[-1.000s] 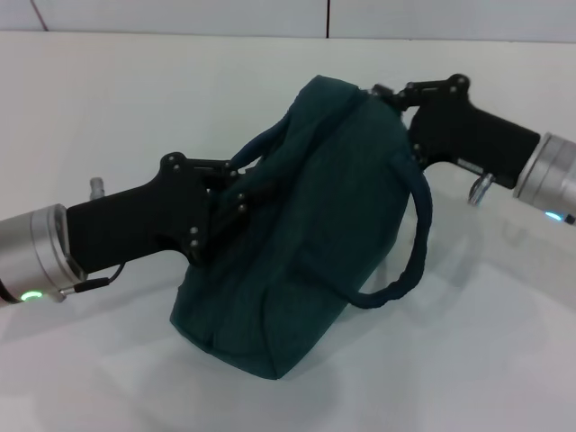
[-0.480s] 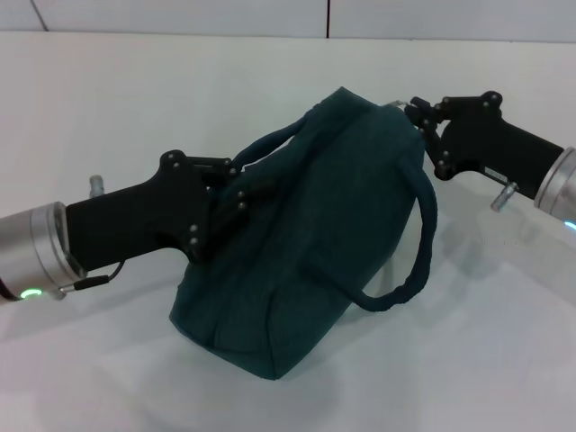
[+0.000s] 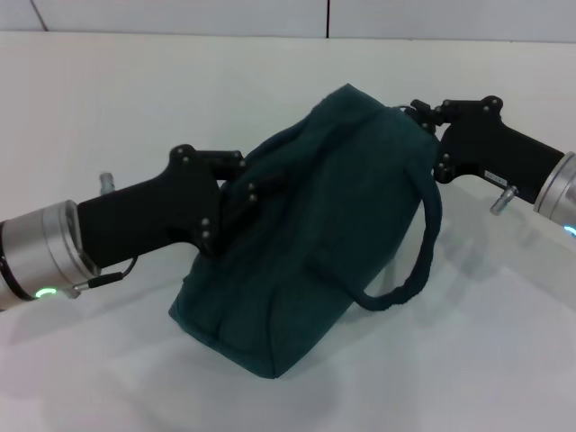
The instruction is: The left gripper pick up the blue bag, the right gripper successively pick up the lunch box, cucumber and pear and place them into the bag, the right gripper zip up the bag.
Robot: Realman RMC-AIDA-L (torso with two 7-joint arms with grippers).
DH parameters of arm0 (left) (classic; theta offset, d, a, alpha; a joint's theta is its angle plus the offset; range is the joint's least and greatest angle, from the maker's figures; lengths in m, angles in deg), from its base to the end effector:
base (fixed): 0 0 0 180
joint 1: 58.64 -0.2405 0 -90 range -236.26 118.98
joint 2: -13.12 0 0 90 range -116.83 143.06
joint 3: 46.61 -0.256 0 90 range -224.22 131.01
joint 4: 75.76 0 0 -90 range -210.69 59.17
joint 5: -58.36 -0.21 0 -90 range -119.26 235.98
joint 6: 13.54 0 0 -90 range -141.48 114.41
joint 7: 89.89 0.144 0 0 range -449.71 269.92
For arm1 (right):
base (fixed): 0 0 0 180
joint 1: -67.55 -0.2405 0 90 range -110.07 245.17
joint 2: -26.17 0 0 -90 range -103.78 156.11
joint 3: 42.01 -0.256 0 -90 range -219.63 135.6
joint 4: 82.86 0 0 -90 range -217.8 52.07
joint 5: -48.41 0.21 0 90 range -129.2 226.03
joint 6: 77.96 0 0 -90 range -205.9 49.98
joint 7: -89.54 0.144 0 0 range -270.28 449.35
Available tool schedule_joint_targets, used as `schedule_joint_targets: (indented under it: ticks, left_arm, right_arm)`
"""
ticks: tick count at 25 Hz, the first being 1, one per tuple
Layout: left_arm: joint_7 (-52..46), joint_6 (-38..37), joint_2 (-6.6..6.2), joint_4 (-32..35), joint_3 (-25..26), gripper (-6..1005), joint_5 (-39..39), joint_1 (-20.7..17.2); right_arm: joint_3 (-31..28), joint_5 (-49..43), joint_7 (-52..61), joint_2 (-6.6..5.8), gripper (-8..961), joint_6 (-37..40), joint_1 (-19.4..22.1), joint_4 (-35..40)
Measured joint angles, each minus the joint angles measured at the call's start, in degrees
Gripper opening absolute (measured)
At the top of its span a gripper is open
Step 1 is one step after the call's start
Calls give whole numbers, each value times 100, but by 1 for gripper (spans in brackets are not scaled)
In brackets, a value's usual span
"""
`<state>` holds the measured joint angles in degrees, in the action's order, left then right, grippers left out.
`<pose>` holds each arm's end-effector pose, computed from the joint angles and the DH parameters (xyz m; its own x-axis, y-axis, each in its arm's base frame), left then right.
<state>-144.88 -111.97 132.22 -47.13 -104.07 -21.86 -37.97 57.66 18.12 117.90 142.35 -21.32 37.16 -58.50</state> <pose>-0.2489 0.2753 -0.0099 0.6129 0.0232 0.7898 0.2923 -0.9353 -0.1994 0.2310 0.3681 -0.0557 0.8464 0.1261 -0.5174 -0.2649 -0.7432 -0.6144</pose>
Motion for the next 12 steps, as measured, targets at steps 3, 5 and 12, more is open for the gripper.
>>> schedule_joint_targets:
  ticks: [3,5,12]
  left_arm:
    - [62,3,45,-133,280,98,38,-25]
    - [127,3,45,-320,424,99,186,-24]
    - [351,-21,31,-617,481,267,652,-192]
  right_arm:
    - [-11,0,119,-4,96,97,22,38]
    - [-16,-10,201,-20,114,78,51,105]
    - [-79,-19,632,-170,383,360,206,310]
